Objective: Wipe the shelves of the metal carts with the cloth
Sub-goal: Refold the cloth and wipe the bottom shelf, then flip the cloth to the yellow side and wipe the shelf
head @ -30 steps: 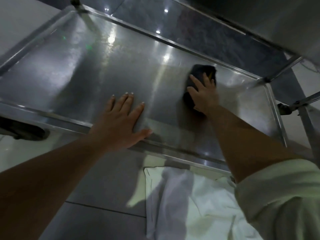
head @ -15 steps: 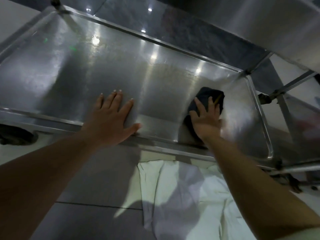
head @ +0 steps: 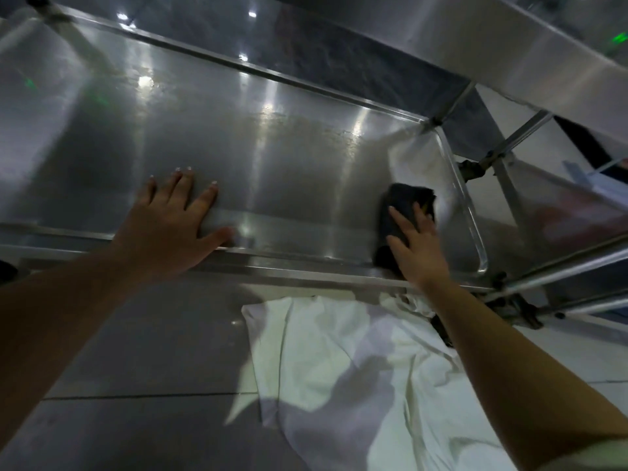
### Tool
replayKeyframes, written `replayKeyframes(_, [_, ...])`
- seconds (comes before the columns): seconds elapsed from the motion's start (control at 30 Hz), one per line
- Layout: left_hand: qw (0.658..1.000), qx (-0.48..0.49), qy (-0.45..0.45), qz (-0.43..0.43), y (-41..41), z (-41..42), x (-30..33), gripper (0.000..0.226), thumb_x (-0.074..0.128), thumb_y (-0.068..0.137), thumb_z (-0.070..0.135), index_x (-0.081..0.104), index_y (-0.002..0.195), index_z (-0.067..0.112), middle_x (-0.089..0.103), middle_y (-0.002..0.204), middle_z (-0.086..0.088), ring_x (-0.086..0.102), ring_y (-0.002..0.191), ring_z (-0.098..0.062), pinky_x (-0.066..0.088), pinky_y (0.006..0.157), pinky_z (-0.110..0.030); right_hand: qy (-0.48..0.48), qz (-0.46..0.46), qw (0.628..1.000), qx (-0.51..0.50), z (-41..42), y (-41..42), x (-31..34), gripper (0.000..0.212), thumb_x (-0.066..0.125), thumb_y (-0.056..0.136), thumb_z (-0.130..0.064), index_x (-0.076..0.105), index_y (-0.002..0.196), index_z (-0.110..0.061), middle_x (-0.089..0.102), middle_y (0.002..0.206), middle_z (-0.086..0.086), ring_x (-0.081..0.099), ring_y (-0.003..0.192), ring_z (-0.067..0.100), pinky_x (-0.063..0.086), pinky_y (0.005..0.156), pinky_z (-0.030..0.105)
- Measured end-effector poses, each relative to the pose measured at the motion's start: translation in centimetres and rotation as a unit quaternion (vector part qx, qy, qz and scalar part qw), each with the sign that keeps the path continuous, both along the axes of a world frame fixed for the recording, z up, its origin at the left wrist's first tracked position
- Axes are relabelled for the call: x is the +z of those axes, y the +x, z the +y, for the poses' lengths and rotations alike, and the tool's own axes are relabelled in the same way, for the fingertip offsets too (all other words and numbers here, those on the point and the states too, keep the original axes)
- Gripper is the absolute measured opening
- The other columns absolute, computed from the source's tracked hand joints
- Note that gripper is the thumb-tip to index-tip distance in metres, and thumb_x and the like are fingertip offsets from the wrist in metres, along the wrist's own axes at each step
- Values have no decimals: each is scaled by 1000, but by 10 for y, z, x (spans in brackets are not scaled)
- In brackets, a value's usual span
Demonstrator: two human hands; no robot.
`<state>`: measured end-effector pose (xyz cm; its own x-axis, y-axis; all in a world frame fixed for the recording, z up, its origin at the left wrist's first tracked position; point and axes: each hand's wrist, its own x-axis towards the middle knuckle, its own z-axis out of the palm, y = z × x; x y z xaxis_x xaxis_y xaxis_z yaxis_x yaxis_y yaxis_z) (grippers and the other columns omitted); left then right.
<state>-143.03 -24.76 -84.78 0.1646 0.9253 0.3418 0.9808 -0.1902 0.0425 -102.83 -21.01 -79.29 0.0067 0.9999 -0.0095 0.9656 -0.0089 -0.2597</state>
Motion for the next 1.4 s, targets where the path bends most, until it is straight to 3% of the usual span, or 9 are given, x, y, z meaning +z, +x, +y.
replayKeyframes(0.27, [999,1,32,-8,-1,1,-2,77,35,88,69,50,136,10,46,136,-32,44,128,-44,27,106,-56,-59,-32,979,-193,11,29,9,57,37,93,-46,24,148,-38,5,161,4,5,145,36,16,113,54])
replayKeyframes(0.57, [974,51,-218,43,1,-1,42,99,2,72,86,13,153,30,14,159,-11,12,146,-29,15,116,-45,-72,-54,988,126,-42,-89,38,58,53,91,-29,34,146,-33,20,159,8,32,138,34,32,111,41])
replayKeyframes(0.7, [937,1,-350,22,-5,-14,92,92,15,80,79,8,154,24,16,160,-7,20,145,-29,21,117,-42,-101,-10,968,228,-62,-137,75,56,51,91,-13,42,143,-28,29,156,7,31,140,28,31,110,35])
replayKeyframes(0.87, [902,-23,-429,37,-20,-31,160,83,37,94,60,0,154,16,10,161,-7,18,146,-24,17,114,-26,-32,39,971,234,-58,-182,138,46,50,87,-6,57,131,-20,59,131,8,53,119,28,42,99,29])
replayKeyframes(1.03, [870,-37,-429,-239,-43,-55,202,92,61,76,64,20,151,29,49,141,3,49,124,-15,33,98,-21,-34,182,974,131,-49,-236,164,35,57,90,-16,61,125,-16,58,129,3,55,115,19,42,88,18])
replayKeyframes(1.13, [858,-81,-374,-344,-36,-68,204,71,59,71,68,44,134,39,61,114,17,57,103,-1,42,96,-24,-51,336,939,59,-56,-269,161,27,65,88,-28,67,112,-14,62,119,2,58,105,16,48,81,19])
replayKeyframes(1.23, [867,-57,-277,-411,-30,-68,200,35,66,86,43,61,116,26,68,101,5,63,94,-11,49,86,-23,-83,455,886,36,-67,-288,164,24,69,85,-25,68,104,-12,66,111,7,63,101,21,53,91,37])
replayKeyframes(1.3, [872,-24,-229,-432,-37,-71,198,11,62,91,26,66,97,17,66,86,3,61,84,-15,47,71,-19,-116,489,864,46,-73,-292,167,27,69,84,-20,64,110,-15,63,113,9,64,101,22,56,87,37])
replayKeyframes(1.4, [835,11,-233,-499,-52,-71,201,16,64,91,25,70,93,10,68,79,-5,64,75,-18,53,68,-30,-145,474,864,91,-79,-287,164,51,72,81,-12,53,128,-20,54,124,8,60,108,23,53,89,35])
